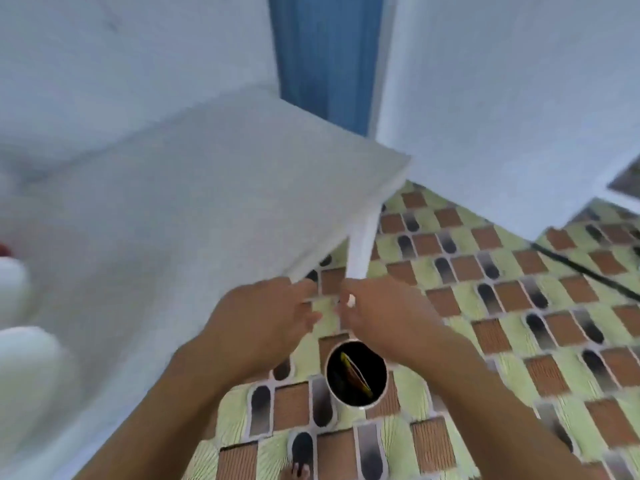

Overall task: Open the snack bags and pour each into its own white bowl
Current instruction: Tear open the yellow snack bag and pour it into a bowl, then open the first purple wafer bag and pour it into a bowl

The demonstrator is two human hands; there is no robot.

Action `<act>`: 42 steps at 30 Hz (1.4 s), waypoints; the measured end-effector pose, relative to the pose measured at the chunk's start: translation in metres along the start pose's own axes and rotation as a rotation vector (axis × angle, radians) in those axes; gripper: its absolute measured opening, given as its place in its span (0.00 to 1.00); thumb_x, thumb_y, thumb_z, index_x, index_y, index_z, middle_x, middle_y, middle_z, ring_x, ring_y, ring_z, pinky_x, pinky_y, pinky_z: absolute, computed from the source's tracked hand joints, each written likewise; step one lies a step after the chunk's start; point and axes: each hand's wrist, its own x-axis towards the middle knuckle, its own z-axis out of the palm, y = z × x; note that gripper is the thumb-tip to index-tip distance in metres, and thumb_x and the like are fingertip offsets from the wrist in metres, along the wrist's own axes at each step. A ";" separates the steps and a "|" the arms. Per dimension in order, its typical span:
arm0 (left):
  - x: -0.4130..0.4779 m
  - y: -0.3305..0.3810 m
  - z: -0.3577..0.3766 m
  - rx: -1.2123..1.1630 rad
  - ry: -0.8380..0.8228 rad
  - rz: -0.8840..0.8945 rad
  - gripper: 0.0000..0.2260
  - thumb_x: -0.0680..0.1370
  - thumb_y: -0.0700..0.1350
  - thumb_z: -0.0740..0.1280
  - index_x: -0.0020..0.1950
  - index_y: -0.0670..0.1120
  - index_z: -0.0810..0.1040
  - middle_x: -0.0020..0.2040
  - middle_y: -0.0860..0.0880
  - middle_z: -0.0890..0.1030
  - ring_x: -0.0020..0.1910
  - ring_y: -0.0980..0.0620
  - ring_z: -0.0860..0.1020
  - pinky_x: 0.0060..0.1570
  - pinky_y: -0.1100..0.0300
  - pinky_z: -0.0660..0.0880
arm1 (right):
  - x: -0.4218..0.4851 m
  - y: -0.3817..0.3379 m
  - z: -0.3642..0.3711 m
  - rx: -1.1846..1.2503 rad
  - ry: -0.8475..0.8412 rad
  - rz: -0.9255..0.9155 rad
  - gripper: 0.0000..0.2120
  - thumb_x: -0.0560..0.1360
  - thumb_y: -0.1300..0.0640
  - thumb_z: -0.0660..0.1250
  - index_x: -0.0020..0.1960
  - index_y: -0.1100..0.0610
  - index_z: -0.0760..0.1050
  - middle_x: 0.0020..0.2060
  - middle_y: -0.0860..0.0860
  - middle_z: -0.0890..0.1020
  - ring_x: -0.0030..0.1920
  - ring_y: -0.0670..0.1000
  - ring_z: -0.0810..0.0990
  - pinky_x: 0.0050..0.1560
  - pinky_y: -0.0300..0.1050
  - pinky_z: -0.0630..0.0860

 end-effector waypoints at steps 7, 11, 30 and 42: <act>-0.169 -0.063 -0.078 0.006 0.426 -0.395 0.10 0.81 0.63 0.57 0.57 0.60 0.70 0.47 0.59 0.81 0.45 0.58 0.80 0.48 0.56 0.78 | -0.015 -0.167 -0.060 -0.003 0.192 -0.373 0.12 0.81 0.42 0.57 0.50 0.49 0.72 0.41 0.45 0.79 0.43 0.50 0.78 0.46 0.50 0.78; -0.268 -0.102 -0.090 -0.041 0.667 -0.576 0.08 0.80 0.60 0.60 0.52 0.58 0.72 0.40 0.58 0.80 0.41 0.56 0.80 0.44 0.54 0.76 | -0.031 -0.270 -0.054 0.013 0.271 -0.572 0.11 0.81 0.43 0.58 0.48 0.49 0.72 0.39 0.46 0.79 0.41 0.49 0.77 0.43 0.49 0.78; -0.619 -0.348 -0.006 0.130 1.046 -1.011 0.05 0.79 0.55 0.68 0.46 0.55 0.76 0.30 0.57 0.76 0.30 0.56 0.74 0.35 0.58 0.70 | -0.085 -0.681 0.097 0.279 0.336 -0.959 0.06 0.78 0.48 0.65 0.44 0.48 0.73 0.33 0.44 0.78 0.33 0.44 0.75 0.30 0.36 0.65; -0.639 -0.529 0.000 0.191 1.028 -1.090 0.07 0.79 0.54 0.67 0.48 0.51 0.78 0.37 0.53 0.76 0.39 0.47 0.74 0.38 0.53 0.71 | 0.002 -0.837 0.159 0.298 0.402 -1.092 0.04 0.78 0.51 0.66 0.48 0.51 0.74 0.38 0.46 0.80 0.38 0.49 0.77 0.39 0.48 0.77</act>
